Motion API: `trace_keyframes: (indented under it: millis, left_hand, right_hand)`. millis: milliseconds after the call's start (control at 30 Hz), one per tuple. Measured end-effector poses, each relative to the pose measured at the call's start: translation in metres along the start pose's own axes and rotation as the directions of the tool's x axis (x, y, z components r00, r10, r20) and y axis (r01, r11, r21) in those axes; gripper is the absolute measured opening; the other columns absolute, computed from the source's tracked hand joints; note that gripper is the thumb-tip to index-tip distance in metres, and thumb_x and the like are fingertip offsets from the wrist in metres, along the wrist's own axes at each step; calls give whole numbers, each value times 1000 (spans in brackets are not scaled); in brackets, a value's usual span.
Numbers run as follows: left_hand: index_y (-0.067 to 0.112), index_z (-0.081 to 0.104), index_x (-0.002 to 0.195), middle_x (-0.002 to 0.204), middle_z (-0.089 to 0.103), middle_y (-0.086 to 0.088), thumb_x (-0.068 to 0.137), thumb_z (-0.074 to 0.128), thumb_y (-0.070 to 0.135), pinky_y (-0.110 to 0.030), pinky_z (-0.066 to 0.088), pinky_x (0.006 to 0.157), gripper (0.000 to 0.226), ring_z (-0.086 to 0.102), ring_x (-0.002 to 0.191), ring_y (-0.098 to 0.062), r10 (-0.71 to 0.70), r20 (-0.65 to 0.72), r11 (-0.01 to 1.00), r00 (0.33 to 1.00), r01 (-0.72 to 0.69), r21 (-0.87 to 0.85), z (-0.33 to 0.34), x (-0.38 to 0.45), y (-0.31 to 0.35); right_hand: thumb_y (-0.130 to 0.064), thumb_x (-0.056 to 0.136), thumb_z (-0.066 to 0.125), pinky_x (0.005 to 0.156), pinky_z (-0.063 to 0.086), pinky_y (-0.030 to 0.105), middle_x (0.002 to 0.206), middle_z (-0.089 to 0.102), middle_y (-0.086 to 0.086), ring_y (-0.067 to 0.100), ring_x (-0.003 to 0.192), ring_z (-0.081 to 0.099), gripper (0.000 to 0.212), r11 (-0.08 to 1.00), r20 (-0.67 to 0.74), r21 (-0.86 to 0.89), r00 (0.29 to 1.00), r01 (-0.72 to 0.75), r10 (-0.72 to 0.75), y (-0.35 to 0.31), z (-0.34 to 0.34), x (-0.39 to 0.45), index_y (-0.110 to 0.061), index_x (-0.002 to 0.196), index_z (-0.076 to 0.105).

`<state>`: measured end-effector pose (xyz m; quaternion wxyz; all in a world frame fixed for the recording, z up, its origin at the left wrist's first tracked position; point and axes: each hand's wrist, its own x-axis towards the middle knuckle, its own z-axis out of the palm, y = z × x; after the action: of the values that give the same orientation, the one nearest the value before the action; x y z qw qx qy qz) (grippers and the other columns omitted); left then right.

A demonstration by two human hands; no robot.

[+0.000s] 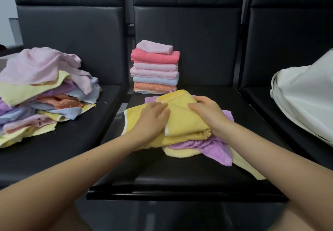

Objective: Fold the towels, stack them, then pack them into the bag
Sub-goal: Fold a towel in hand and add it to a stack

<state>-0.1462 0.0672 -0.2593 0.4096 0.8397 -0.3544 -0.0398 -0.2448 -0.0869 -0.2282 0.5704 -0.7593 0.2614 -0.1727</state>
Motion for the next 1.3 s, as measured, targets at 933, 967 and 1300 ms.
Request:
trace_keyframes:
  millis: [933,967,1300]
  left_hand:
    - [3,55,128,116,64,-15,94,59,35,-36,50,82,46,63,102,-29,-599,102,619,794,541,-570,-73,-21,-30]
    - [3,54,126,118,62,-13,95,57,37,-34,47,83,47,60,105,-28,-577,-14,755,817,526,-392,-69,-21,-38]
    - [19,34,70,71,41,4,102,41,35,-30,31,58,37,41,67,-12,-374,-183,925,909,379,-6,-55,-29,-62]
  right_hand:
    - [-29,85,71,95,34,22,139,41,2,13,123,42,59,878,299,-355,929,320,-217,-25,94,-20,-21,138,45]
    - [-34,86,70,96,37,25,141,42,2,15,125,43,66,897,275,-361,948,257,-161,-25,95,-18,-19,142,39]
    - [-36,84,73,94,48,37,131,55,7,26,118,55,70,978,360,-14,912,-207,198,-25,112,-23,-10,140,40]
